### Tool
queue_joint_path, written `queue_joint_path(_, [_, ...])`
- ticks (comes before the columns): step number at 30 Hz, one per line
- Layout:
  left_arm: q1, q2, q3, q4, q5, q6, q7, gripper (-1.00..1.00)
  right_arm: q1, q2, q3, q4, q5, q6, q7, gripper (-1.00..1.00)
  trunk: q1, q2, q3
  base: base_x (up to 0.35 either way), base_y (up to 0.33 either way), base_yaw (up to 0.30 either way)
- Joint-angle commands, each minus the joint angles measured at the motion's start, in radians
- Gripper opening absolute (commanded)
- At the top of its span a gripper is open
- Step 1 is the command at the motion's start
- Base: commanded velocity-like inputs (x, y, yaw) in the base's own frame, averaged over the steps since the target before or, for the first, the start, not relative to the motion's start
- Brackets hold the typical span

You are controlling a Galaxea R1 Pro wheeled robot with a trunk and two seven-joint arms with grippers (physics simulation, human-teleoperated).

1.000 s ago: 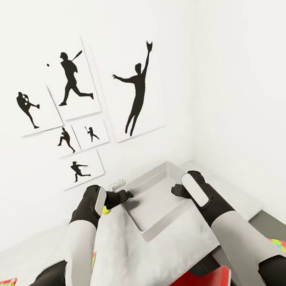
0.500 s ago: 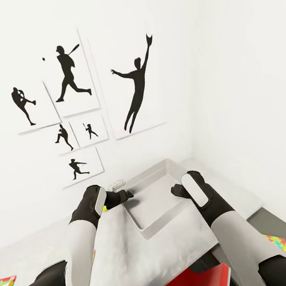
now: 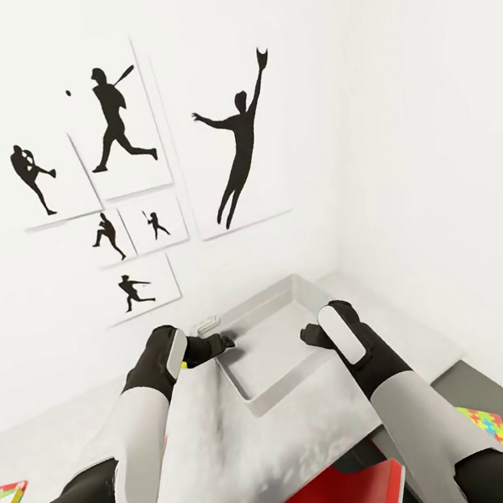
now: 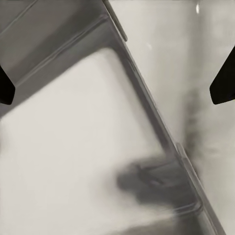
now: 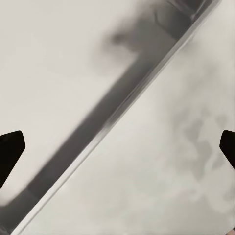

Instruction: Put all the toys in the child's room - the three board games (two on the bed and one on the table), the two jigsaw puzzles on the table, and the tennis ball on the table - inside the toy box on the table in the child's room.

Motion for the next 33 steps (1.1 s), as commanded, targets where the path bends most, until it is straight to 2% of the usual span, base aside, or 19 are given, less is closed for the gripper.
queue_joint_path(1, [-0.001,-0.001,0.007,-0.001,0.000,0.005,-0.002,1.00,-0.001,0.000,0.001,-0.001,-0.008,0.002,-0.010,1.00,0.001,-0.002,-0.004,0.000,0.000,0.000])
queue_joint_path(17, [-0.001,-0.001,0.008,-0.001,0.000,0.005,-0.002,1.00,-0.001,0.000,0.009,-0.001,-0.009,0.004,-0.003,1.00,0.001,-0.002,-0.029,0.000,0.000,0.000])
queue_joint_path(20, [-0.001,-0.001,0.008,-0.001,0.000,0.005,-0.002,1.00,-0.001,0.000,0.031,-0.001,-0.009,0.003,0.032,1.00,0.001,-0.002,-0.031,0.000,0.000,0.000])
queue_joint_path(27, [-0.001,-0.001,0.008,-0.001,0.000,0.005,-0.002,1.00,-0.001,0.000,0.048,-0.001,-0.008,-0.004,0.114,1.00,0.001,-0.002,-0.032,0.000,0.000,0.000])
queue_joint_path(33, [-0.001,-0.001,0.007,-0.001,0.000,0.006,-0.002,1.00,-0.001,0.000,0.051,-0.001,-0.008,-0.007,0.131,1.00,0.001,-0.002,-0.032,0.000,0.000,0.000])
